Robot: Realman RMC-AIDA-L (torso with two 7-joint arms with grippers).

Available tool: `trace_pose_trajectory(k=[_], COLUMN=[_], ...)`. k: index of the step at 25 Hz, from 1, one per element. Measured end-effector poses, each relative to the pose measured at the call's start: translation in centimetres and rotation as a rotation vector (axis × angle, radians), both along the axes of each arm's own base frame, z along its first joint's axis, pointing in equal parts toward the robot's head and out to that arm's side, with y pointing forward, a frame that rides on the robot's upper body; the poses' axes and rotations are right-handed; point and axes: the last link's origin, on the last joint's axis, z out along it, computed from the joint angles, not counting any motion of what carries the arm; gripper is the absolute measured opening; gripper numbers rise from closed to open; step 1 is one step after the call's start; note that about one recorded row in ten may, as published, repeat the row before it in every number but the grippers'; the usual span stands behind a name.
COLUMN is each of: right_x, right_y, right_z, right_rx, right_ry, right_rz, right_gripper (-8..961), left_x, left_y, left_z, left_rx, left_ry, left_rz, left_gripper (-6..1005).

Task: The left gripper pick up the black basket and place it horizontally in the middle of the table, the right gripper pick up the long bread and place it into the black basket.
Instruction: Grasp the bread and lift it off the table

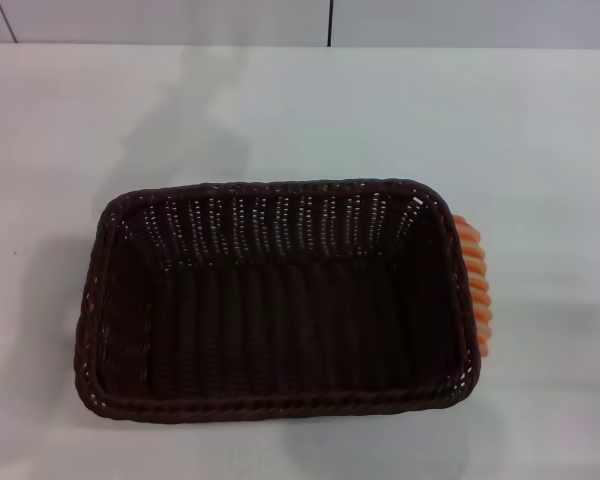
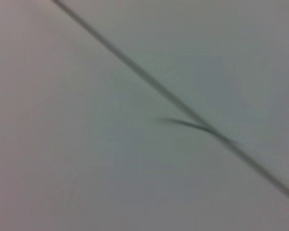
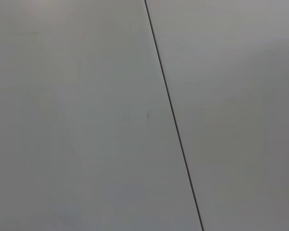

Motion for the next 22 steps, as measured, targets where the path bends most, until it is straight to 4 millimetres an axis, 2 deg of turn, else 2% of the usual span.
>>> trace_pose_trajectory(k=[2, 3, 6, 7, 8, 9, 10, 11, 12, 13, 14, 16, 18, 22], right_x=[0.0, 0.0, -0.3, -0.3, -0.3, -0.4, -0.4, -0.6, -0.7, -0.9, -1.1, -1.4, -1.6, -2.1], right_y=[0.0, 0.0, 0.0, 0.0, -0.1, -0.1, -0.1, -0.1, -0.1, -0.2, -0.2, -0.4, -0.4, -0.4], right_z=[0.0, -0.1, -0.5, -0.5, -0.6, -0.7, -0.9, -1.1, -1.4, -1.8, -2.2, -3.1, -3.9, -5.7], right_rx=[-0.002, -0.007, -0.040, -0.040, -0.047, -0.056, -0.068, -0.084, -0.104, -0.129, -0.155, -0.214, -0.272, -0.388], right_ry=[-0.001, -0.002, -0.010, -0.010, -0.015, -0.018, -0.023, -0.026, -0.029, -0.032, -0.035, -0.042, -0.049, -0.062], right_rz=[0.001, 0.003, 0.024, 0.024, 0.028, 0.033, 0.039, 0.047, 0.058, 0.071, 0.085, 0.107, 0.122, 0.146], right_gripper=[815, 815, 815, 815, 815, 815, 815, 815, 815, 815, 815, 814, 814, 814], left_x=[-0.5, -1.5, -3.2, -3.2, -4.2, -6.7, -7.6, -7.6, -10.1, -11.0, -12.8, -15.6, -17.2, -19.1], left_y=[-0.7, -1.6, -3.6, -3.6, -4.7, -6.2, -6.6, -6.6, -6.8, -6.9, -6.9, -7.1, -7.3, -7.4], left_z=[-0.2, -0.1, 1.1, 1.1, 1.7, 2.2, 2.4, 2.4, 2.5, 2.5, 2.4, 1.8, 1.0, -0.3], left_rx=[0.089, 0.211, 0.375, 0.375, 0.415, 0.383, 0.360, 0.360, 0.301, 0.286, 0.263, 0.241, 0.230, 0.209], left_ry=[-0.033, -0.086, -0.219, -0.219, -0.308, -0.509, -0.572, -0.572, -0.681, -0.708, -0.762, -0.807, -0.803, -0.777], left_rz=[-0.025, -0.059, -0.135, -0.135, -0.185, -0.241, -0.257, -0.257, -0.240, -0.229, -0.193, -0.117, -0.059, 0.026], left_gripper=[695, 703, 728, 736, 745, 753, 761, 769, 778, 786, 786, 787, 788, 790])
